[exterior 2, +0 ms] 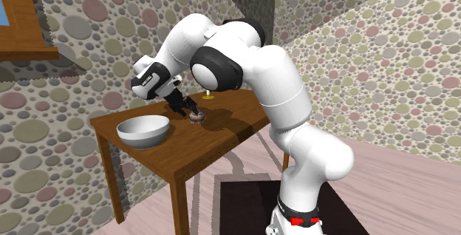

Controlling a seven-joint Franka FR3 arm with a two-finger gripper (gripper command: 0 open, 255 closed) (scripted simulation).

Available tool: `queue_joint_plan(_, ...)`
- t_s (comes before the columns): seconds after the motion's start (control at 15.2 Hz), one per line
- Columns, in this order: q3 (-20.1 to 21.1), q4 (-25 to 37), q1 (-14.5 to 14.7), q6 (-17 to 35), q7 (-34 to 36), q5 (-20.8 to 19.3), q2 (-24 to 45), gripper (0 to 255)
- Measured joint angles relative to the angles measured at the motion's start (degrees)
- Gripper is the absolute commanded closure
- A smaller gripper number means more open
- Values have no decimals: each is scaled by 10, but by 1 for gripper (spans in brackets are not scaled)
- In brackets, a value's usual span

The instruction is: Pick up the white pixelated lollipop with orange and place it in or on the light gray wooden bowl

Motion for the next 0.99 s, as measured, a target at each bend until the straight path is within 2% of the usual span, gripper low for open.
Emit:
queue_joint_plan(0.26,0,-2,1,1,0,0,0,0)
queue_joint_plan(0.33,0,-2,1,1,0,0,0,255)
queue_joint_plan(0.99,0,-1,2,1,1,0,1,255)
